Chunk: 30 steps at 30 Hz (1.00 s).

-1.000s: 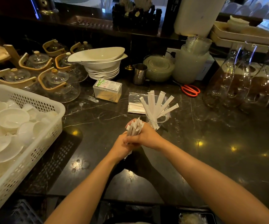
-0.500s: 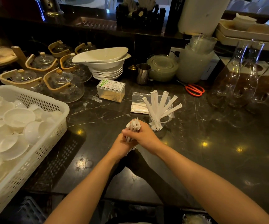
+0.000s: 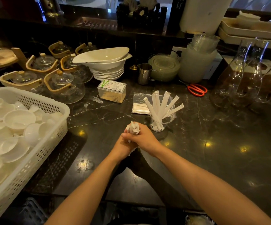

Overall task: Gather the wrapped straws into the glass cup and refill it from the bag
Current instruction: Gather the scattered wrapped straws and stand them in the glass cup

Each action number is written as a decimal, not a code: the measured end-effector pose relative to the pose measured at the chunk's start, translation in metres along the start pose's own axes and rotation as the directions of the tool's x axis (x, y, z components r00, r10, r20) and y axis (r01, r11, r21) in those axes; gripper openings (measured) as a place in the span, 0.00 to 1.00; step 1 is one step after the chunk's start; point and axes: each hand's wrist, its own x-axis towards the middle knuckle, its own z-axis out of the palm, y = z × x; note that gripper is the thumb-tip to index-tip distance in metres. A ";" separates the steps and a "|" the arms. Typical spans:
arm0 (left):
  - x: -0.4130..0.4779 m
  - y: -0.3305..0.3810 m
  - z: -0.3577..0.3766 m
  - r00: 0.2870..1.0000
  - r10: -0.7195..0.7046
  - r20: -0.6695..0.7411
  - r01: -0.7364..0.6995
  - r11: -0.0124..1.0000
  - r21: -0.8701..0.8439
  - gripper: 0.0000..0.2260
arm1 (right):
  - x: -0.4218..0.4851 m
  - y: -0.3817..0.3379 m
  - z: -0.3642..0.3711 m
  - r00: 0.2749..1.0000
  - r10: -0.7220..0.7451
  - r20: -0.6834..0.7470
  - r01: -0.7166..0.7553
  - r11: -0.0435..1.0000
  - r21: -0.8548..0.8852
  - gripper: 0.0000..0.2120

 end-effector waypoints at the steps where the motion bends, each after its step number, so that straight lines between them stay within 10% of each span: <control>1: 0.000 -0.001 0.000 1.000 -0.014 0.004 0.014 1.000 -0.016 0.17 | 0.001 -0.001 0.000 1.000 0.013 0.000 -0.013 1.000 -0.008 0.03; 17: 0.081 0.112 0.009 0.966 0.107 0.236 -0.126 0.990 0.069 0.10 | 0.029 -0.099 -0.090 0.930 -0.207 -0.304 0.204 0.978 -0.042 0.08; 30: 0.116 0.083 0.047 0.973 -0.067 0.221 0.000 0.957 0.289 0.17 | 0.041 -0.050 -0.122 0.944 -0.034 -0.328 0.031 0.999 -0.013 0.05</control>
